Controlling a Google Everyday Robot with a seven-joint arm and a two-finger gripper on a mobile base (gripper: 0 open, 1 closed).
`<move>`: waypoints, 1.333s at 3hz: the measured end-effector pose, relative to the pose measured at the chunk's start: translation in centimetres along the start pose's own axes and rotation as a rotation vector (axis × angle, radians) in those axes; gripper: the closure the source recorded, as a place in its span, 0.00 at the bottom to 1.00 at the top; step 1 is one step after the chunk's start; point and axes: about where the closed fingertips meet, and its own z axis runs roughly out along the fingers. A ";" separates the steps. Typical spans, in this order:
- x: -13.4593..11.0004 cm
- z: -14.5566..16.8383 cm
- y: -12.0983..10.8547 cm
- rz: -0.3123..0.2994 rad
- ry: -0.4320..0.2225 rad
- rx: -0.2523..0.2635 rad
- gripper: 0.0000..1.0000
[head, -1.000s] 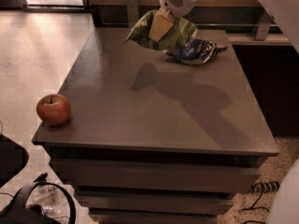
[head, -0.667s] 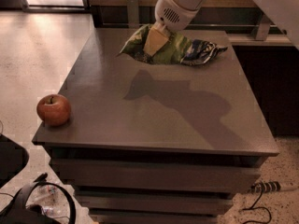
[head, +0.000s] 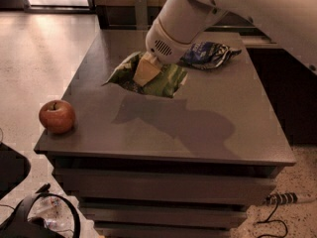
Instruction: Move green jalapeno chip bag near apple
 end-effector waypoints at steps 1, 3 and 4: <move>-1.4 1.0 3.1 -0.035 0.015 -0.029 1.00; -2.7 2.2 5.6 -0.098 0.046 -0.089 0.59; -2.8 2.2 5.8 -0.101 0.048 -0.092 0.38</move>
Offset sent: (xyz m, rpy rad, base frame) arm -0.0564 0.0822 -0.0139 -0.0822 0.0934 0.2364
